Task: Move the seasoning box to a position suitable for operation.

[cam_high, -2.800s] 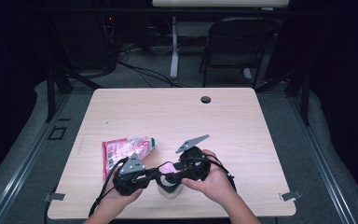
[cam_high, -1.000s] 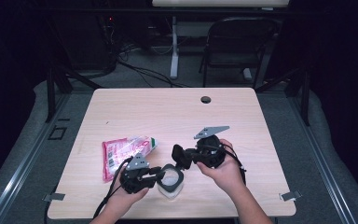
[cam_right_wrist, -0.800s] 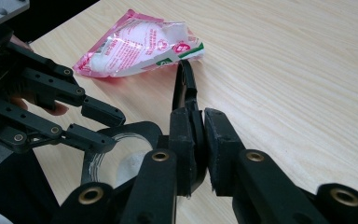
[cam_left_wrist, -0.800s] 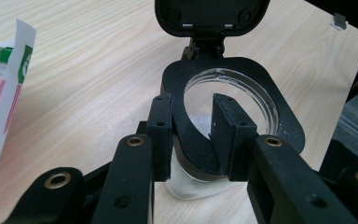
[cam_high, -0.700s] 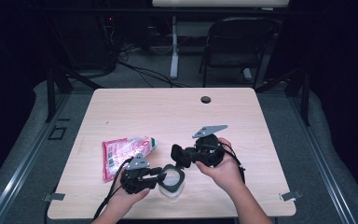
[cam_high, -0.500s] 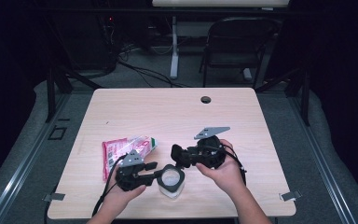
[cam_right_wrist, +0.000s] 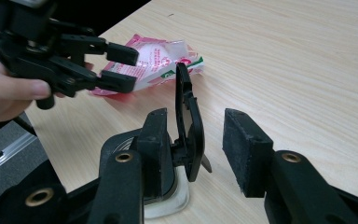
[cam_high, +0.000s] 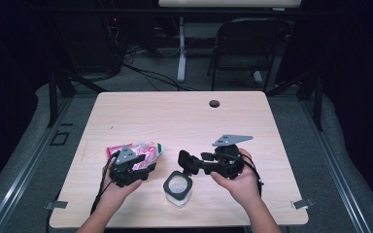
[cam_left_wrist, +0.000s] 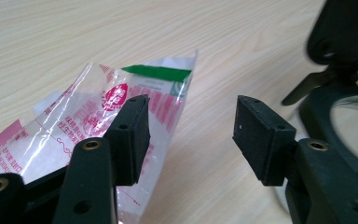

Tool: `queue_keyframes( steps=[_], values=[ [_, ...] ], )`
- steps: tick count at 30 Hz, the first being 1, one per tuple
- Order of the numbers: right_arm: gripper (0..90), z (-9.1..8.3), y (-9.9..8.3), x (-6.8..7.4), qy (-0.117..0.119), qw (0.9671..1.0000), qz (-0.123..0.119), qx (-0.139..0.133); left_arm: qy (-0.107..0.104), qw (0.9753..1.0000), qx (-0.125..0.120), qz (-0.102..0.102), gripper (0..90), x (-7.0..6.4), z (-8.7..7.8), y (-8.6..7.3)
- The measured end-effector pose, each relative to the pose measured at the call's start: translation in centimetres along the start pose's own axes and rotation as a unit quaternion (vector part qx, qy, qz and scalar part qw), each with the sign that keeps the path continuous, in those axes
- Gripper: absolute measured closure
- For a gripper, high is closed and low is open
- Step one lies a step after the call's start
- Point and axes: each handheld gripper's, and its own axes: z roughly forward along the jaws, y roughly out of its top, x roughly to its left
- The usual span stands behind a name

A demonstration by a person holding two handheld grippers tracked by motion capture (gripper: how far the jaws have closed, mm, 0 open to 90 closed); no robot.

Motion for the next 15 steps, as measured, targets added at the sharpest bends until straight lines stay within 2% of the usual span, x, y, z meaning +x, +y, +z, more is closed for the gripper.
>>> queue_keyframes(
  steps=[1,3,6,11,15],
  values=[
    [60.2,0.0,0.0,0.0,-0.001,1.0000,0.002,-0.002,0.005,1.0000,0.008,0.002,45.0,0.0,0.4,0.0],
    [60.2,-0.1,-0.1,-0.1,0.001,1.0000,0.005,-0.005,0.014,0.9998,0.010,0.010,44.9,0.0,1.1,0.1],
    [59.9,-0.1,-0.2,-0.2,0.002,0.9999,0.009,-0.007,0.019,0.9997,0.012,0.010,44.7,0.0,2.0,0.2],
    [59.5,-0.2,-0.3,-0.4,0.004,0.9999,0.011,-0.007,0.038,0.9988,0.028,0.015,45.2,0.1,3.4,0.2],
    [59.5,-0.3,-0.3,-0.4,0.003,0.9999,0.011,-0.009,0.052,0.9980,0.030,0.017,46.8,-0.1,4.1,0.1]
  ],
)
